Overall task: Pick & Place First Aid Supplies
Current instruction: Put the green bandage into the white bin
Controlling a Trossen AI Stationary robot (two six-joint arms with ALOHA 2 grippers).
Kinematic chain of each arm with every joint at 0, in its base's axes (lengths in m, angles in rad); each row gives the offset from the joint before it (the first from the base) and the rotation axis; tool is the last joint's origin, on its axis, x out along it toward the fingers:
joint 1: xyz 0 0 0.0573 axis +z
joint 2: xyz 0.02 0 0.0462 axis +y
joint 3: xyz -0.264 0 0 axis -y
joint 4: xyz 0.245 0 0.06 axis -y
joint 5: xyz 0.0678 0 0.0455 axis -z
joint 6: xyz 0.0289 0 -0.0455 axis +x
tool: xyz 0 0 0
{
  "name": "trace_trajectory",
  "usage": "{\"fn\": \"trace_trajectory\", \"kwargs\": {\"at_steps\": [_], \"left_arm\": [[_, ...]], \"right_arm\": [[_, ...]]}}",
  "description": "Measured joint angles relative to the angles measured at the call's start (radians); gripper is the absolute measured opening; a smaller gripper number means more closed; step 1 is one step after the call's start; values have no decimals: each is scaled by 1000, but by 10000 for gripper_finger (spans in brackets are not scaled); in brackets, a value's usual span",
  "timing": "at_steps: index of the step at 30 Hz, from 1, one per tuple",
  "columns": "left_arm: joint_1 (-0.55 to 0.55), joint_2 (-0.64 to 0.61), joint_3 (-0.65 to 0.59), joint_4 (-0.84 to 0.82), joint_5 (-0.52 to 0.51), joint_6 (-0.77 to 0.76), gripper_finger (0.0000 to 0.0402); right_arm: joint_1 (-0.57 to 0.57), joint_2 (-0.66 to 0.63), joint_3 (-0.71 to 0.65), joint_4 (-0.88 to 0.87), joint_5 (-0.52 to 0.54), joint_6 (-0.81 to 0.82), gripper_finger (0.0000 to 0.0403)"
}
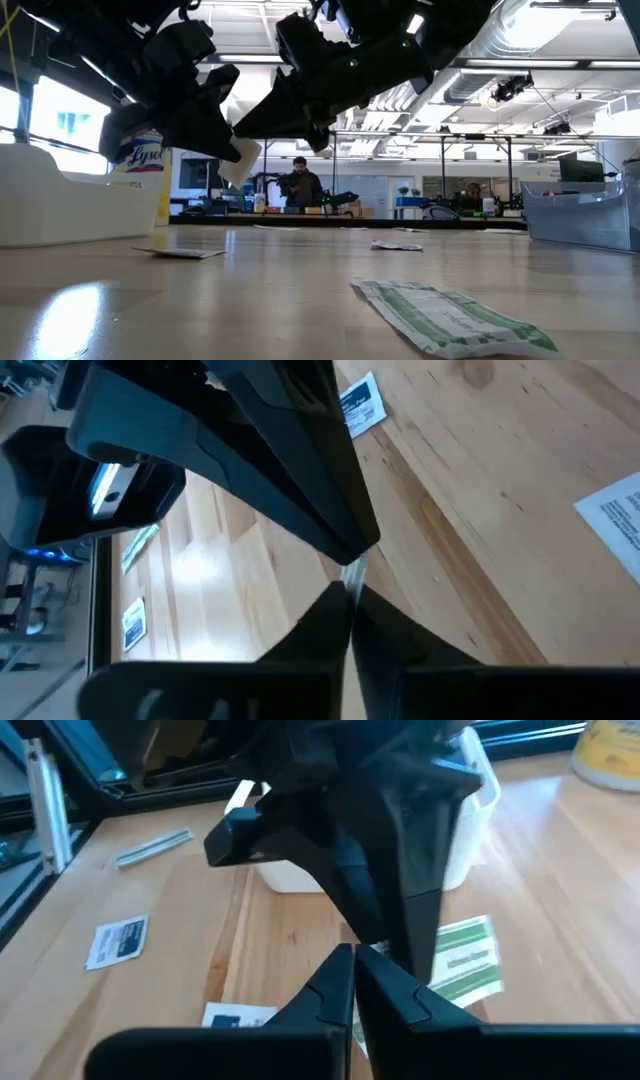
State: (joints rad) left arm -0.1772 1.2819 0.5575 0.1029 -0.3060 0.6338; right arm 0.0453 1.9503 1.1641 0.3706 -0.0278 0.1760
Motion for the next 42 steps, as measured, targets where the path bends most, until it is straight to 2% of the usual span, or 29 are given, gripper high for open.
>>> {"fn": "trace_trajectory", "kwargs": {"at_steps": [5,8,13,18,22,25,29,31,37,42], "left_arm": [[0,0,0,0,-19,17,6],[0,-5,0,-1,-26,32,3],[0,-35,0,-16,-33,116,1],[0,-117,1,-161,-65,203,1],[-22,-189,1,-279,-81,311,1],[-82,-264,4,-324,-46,376,0],[-147,-315,5,-468,-203,417,0],[-166,-331,44,-581,-238,414,0],[-177,-324,115,-930,-197,382,0],[-177,-294,117,-1008,-152,385,0]], "right_arm": [[17,0,0,1,81,-36,28],[30,-12,0,2,61,-52,50],[62,-89,0,-4,49,-80,110],[117,-174,0,-79,227,-136,170],[142,-207,0,-143,368,-151,200],[144,-208,0,-164,397,-150,210],[138,-202,0,-166,401,-135,213],[136,-200,0,-172,393,-132,212],[134,-196,0,-193,382,-118,207],[134,-195,0,-199,380,-105,204]]}}
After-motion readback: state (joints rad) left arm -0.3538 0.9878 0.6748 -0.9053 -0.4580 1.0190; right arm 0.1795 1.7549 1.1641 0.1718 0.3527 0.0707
